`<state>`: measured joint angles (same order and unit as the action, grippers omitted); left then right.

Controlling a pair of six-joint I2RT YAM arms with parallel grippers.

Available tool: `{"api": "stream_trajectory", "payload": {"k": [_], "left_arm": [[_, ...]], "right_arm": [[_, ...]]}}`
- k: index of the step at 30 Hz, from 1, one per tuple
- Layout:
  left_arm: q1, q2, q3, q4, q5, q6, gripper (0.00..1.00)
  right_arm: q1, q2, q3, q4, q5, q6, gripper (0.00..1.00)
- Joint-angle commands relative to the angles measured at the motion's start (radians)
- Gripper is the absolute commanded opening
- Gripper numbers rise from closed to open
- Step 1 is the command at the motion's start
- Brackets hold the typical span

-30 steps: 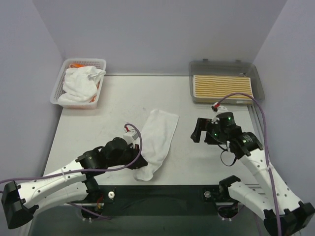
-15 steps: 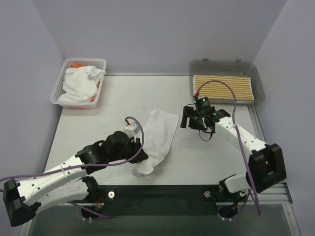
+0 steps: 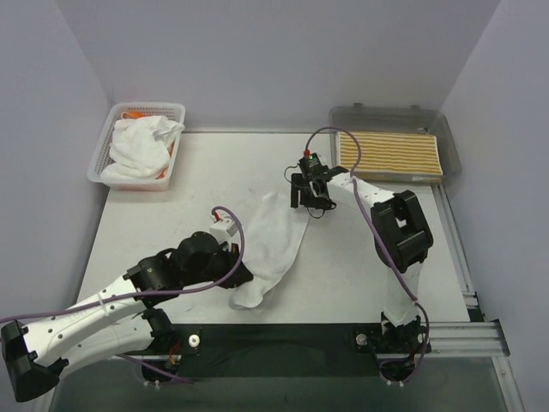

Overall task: Fold and stack the towels
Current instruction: Flatten out the crumpled towel

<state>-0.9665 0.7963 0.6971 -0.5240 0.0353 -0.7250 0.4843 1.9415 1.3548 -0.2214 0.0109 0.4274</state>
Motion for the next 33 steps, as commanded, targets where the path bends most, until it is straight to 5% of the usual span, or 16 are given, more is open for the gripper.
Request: {"api": "stream_trajectory", "payload": {"k": [1, 10, 13, 19, 25, 30, 33], "left_arm": [[0.006, -0.014, 0.004, -0.007, 0.011, 0.007, 0.0], [0.012, -0.014, 0.008, -0.022, 0.014, 0.032, 0.0], [0.014, -0.026, 0.001, -0.024, 0.012, 0.032, 0.0], [0.044, -0.042, 0.005, -0.07, -0.028, 0.041, 0.0], [0.293, 0.01, 0.172, -0.212, -0.072, 0.211, 0.0], [0.575, 0.098, 0.5, -0.245, -0.035, 0.37, 0.0], [0.62, 0.155, 0.645, -0.267, -0.06, 0.424, 0.0]], "right_arm": [[0.025, 0.057, 0.082, -0.088, 0.101, 0.023, 0.67], [0.053, 0.137, 0.127, -0.162, 0.167, 0.044, 0.62], [0.053, 0.155, 0.129, -0.161, 0.166, 0.039, 0.51], [0.05, 0.146, 0.155, -0.161, 0.144, 0.016, 0.12], [0.051, 0.089, 0.332, -0.196, 0.11, -0.015, 0.07], [0.056, 0.08, 0.567, -0.219, 0.02, -0.007, 0.07], [0.056, 0.073, 0.729, -0.217, -0.037, -0.01, 0.07]]}}
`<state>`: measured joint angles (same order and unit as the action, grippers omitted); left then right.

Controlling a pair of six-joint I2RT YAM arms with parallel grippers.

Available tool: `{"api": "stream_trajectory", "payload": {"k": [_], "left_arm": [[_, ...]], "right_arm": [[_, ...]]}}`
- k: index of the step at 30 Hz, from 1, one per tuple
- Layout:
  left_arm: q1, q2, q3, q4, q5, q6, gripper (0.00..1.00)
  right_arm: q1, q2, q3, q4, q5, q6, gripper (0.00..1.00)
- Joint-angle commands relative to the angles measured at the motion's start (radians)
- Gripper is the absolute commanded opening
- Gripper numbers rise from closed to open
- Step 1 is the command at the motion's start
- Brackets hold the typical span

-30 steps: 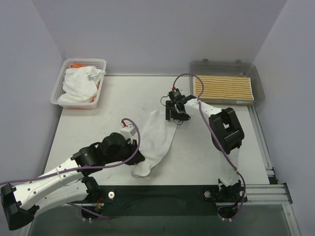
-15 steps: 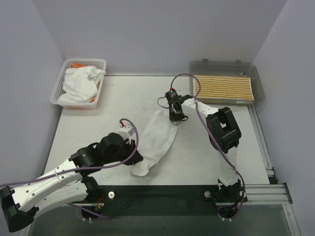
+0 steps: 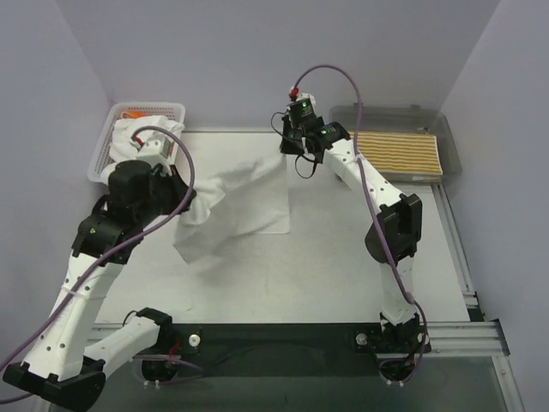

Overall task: Fold and stack the towels
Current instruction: Flatten out the crumpled towel

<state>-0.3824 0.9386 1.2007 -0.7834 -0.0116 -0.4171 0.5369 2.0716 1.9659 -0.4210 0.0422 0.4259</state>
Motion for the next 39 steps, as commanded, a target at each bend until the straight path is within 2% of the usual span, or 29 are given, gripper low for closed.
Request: {"api": "stream_trajectory", "payload": {"k": [1, 5, 7, 9, 13, 14, 15, 18, 21, 23, 25, 26, 27, 29, 31, 33, 35, 37, 39], "left_arm": [[0.037, 0.034, 0.216, -0.013, -0.024, 0.13, 0.0], [0.037, 0.036, 0.307, -0.017, -0.031, 0.144, 0.0], [0.037, -0.001, 0.275, -0.016, -0.004, 0.149, 0.0], [0.037, -0.036, 0.22, -0.016, 0.05, 0.143, 0.0], [0.036, -0.141, -0.01, -0.013, 0.192, 0.039, 0.0], [0.036, -0.152, -0.127, -0.007, 0.272, 0.011, 0.0], [0.034, -0.164, -0.182, 0.015, 0.312, -0.052, 0.0], [0.013, -0.204, -0.4, 0.103, 0.435, -0.144, 0.0], [-0.059, -0.248, -0.51, 0.159, 0.411, -0.233, 0.04], [-0.111, -0.247, -0.527, 0.165, 0.394, -0.25, 0.11], [-0.199, -0.235, -0.532, 0.183, 0.389, -0.285, 0.22], [-0.228, -0.233, -0.535, 0.193, 0.383, -0.299, 0.3], [-0.258, -0.233, -0.536, 0.214, 0.381, -0.314, 0.51], [-0.314, -0.221, -0.52, 0.223, 0.383, -0.318, 0.67], [-0.32, -0.186, -0.477, 0.223, 0.4, -0.292, 0.76], [-0.317, -0.141, -0.416, 0.204, 0.365, -0.215, 0.77], [-0.294, -0.043, -0.303, 0.182, 0.259, -0.171, 0.78], [-0.247, 0.075, -0.232, 0.19, 0.22, -0.105, 0.77], [-0.152, 0.209, -0.144, 0.231, 0.177, -0.053, 0.76]], "right_arm": [[0.003, -0.062, 0.181, -0.019, -0.076, -0.012, 0.07], [-0.003, -0.112, 0.237, 0.02, -0.108, -0.032, 0.04], [-0.009, -0.175, 0.19, 0.05, -0.116, -0.05, 0.04], [-0.018, -0.221, 0.063, 0.088, -0.12, -0.062, 0.04], [-0.049, -0.309, -0.203, 0.136, -0.122, -0.064, 0.05], [-0.054, -0.315, -0.264, 0.152, -0.12, -0.061, 0.05], [-0.058, -0.318, -0.362, 0.16, -0.119, -0.059, 0.06], [-0.074, -0.311, -0.504, 0.192, -0.1, -0.055, 0.05], [-0.091, -0.295, -0.648, 0.218, -0.099, -0.044, 0.02], [-0.098, -0.301, -0.735, 0.241, -0.081, -0.041, 0.02], [-0.104, -0.318, -0.797, 0.243, -0.061, -0.048, 0.02], [-0.109, -0.326, -0.817, 0.243, -0.047, -0.053, 0.02], [-0.114, -0.335, -0.832, 0.243, -0.047, -0.061, 0.03], [-0.127, -0.357, -0.878, 0.241, -0.047, -0.075, 0.06], [-0.135, -0.367, -0.903, 0.241, -0.047, -0.09, 0.06], [-0.147, -0.373, -0.924, 0.243, -0.047, -0.105, 0.06], [-0.155, -0.381, -0.937, 0.241, -0.047, -0.111, 0.05], [-0.161, -0.39, -0.946, 0.245, -0.047, -0.119, 0.04], [-0.161, -0.396, -0.95, 0.245, -0.047, -0.13, 0.04]]}}
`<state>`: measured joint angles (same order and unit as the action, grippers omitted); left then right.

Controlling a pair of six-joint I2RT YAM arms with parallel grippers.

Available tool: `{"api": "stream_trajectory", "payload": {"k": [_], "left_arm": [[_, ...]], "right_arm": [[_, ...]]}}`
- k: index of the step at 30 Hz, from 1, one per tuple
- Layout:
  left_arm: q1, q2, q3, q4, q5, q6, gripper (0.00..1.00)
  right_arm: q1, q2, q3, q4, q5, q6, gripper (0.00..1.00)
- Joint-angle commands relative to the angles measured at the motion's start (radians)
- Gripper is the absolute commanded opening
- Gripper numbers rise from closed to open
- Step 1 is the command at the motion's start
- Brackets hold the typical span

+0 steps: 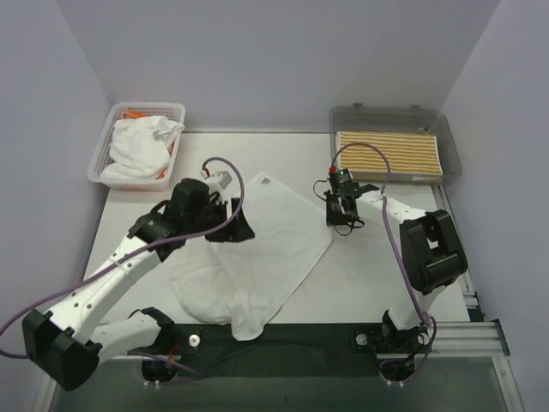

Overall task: Fold and stack the towels
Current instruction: Flatten out the crumpled towel

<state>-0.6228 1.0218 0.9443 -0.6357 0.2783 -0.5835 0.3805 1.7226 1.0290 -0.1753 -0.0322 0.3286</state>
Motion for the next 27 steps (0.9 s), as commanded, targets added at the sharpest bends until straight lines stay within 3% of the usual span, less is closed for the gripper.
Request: {"api": "stream_trajectory", "payload": {"k": [1, 7, 15, 20, 27], "left_arm": [[0.112, 0.173, 0.138, 0.103, -0.123, 0.134, 0.75], [0.182, 0.605, 0.451, 0.177, -0.241, 0.345, 0.75], [0.21, 1.07, 0.824, 0.188, -0.245, 0.435, 0.64], [0.212, 1.238, 0.999, 0.198, -0.237, 0.442, 0.61], [0.209, 1.363, 1.056, 0.266, -0.251, 0.43, 0.61]], "right_arm": [[-0.003, -0.057, -0.014, -0.003, 0.017, -0.036, 0.03], [0.0, -0.09, -0.024, 0.003, -0.008, -0.046, 0.02], [0.011, -0.09, -0.033, 0.008, -0.017, -0.036, 0.02], [0.018, -0.078, -0.035, 0.014, -0.021, -0.025, 0.01], [0.035, -0.052, -0.032, 0.016, -0.034, -0.019, 0.01]]}}
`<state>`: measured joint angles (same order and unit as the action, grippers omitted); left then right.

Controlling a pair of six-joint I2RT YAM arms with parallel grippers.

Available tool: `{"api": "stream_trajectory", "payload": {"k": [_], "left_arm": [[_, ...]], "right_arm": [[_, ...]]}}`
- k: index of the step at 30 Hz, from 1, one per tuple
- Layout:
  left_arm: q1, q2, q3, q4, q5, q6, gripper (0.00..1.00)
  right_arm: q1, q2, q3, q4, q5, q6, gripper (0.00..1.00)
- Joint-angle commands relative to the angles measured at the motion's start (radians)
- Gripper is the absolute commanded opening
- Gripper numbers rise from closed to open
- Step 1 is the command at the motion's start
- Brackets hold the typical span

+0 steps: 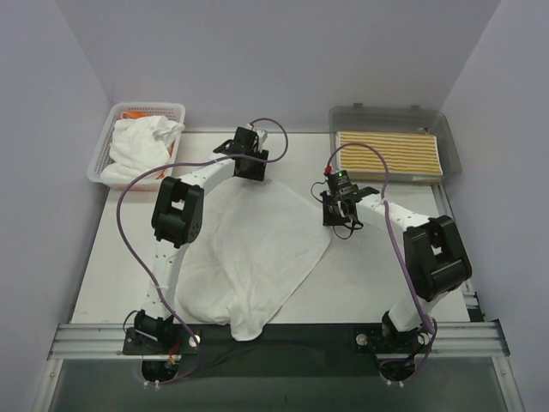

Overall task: Fold and stack the towels
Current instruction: Flatten out the crumpled towel

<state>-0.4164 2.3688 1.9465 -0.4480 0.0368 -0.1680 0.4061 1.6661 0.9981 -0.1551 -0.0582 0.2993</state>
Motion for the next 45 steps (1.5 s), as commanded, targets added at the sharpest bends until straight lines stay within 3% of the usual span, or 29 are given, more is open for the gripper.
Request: {"api": "stream_trajectory", "payload": {"k": [1, 8, 18, 20, 22, 23, 26, 27, 32, 37, 45], "left_arm": [[0.001, 0.023, 0.054, 0.084, -0.003, 0.013, 0.61], [-0.035, 0.066, 0.046, 0.134, -0.103, 0.071, 0.62], [-0.096, 0.113, 0.072, 0.065, -0.198, 0.127, 0.61], [-0.101, 0.116, 0.072, 0.031, -0.181, 0.125, 0.56], [-0.102, 0.13, 0.086, -0.016, -0.155, 0.121, 0.45], [-0.102, 0.133, 0.085, -0.026, -0.149, 0.113, 0.32], [-0.102, 0.138, 0.071, -0.061, -0.133, 0.099, 0.14], [-0.096, 0.138, 0.068, -0.066, -0.133, 0.094, 0.0], [-0.049, 0.092, 0.022, -0.064, -0.132, 0.044, 0.0], [0.024, -0.061, -0.078, 0.014, -0.156, 0.01, 0.0], [0.076, -0.322, -0.25, 0.15, -0.192, -0.025, 0.0]], "right_arm": [[0.011, 0.006, -0.001, -0.003, -0.011, 0.011, 0.01], [0.025, 0.014, -0.001, 0.0, -0.019, 0.017, 0.01], [0.033, -0.003, -0.015, 0.0, -0.015, 0.018, 0.01], [0.033, -0.008, -0.015, 0.0, -0.017, 0.018, 0.0], [0.033, -0.012, -0.015, 0.0, -0.019, 0.018, 0.0], [0.033, -0.014, -0.016, 0.002, -0.019, 0.018, 0.0], [0.031, -0.02, -0.021, 0.0, -0.019, 0.02, 0.0], [0.031, -0.02, -0.024, 0.0, -0.019, 0.018, 0.0], [0.014, -0.025, -0.009, -0.001, -0.002, 0.008, 0.0], [-0.009, -0.005, 0.054, -0.009, 0.015, 0.0, 0.0], [-0.029, 0.083, 0.337, -0.029, 0.084, -0.078, 0.0]]}}
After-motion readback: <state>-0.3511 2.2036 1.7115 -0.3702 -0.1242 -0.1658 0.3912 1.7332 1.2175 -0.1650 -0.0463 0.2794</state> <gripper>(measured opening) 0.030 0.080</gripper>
